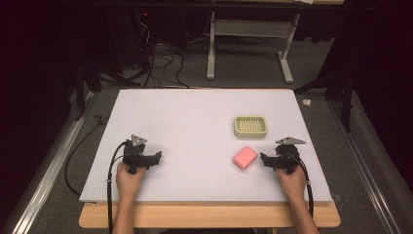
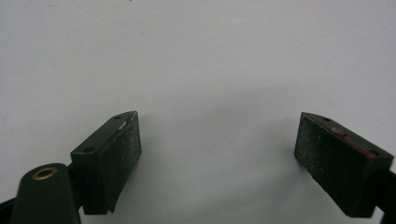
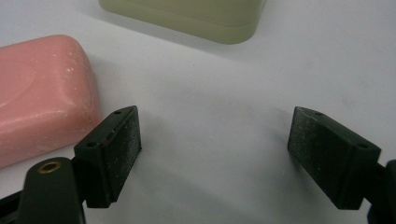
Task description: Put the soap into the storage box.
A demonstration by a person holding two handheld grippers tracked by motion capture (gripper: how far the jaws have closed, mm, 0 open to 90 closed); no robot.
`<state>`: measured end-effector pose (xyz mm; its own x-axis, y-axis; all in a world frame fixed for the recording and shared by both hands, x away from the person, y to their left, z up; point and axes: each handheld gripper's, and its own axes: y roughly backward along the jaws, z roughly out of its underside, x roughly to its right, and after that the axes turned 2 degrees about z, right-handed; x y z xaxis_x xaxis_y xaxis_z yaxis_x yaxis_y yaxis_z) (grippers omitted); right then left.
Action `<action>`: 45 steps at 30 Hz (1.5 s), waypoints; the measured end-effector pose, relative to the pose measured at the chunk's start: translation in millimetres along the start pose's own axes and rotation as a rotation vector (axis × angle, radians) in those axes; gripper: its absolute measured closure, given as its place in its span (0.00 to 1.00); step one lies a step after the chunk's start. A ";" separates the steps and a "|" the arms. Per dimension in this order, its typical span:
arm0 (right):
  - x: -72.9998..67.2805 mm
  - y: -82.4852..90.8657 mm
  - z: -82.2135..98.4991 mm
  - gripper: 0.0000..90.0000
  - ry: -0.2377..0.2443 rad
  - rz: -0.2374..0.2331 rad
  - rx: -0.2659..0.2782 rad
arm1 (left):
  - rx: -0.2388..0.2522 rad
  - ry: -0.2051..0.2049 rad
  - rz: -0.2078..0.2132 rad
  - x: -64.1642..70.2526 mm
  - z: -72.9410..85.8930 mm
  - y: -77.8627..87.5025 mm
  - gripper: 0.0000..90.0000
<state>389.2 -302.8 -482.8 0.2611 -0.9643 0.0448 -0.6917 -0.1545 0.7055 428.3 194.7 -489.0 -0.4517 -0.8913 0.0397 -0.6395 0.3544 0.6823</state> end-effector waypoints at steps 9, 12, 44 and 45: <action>0.0 0.0 -0.2 0.20 0.000 -0.001 -0.001 | 0.000 0.000 0.000 -0.1 0.0 0.0 0.17; 0.1 0.0 -0.5 0.20 -0.004 -0.003 -0.004 | 0.000 0.000 0.000 -0.1 0.0 0.0 0.17; -36.2 35.1 -11.5 0.18 0.081 -0.167 0.100 | -0.002 -0.001 0.001 -0.3 -0.1 0.1 0.17; -36.9 35.2 -11.7 0.18 0.084 -0.170 0.102 | -0.002 -0.001 0.001 -0.3 -0.1 0.1 0.17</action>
<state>363.0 -270.1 -451.4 0.4318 -0.9020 -0.0066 -0.6964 -0.3380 0.6331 428.4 194.9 -488.8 -0.4528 -0.8907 0.0395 -0.6378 0.3545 0.6837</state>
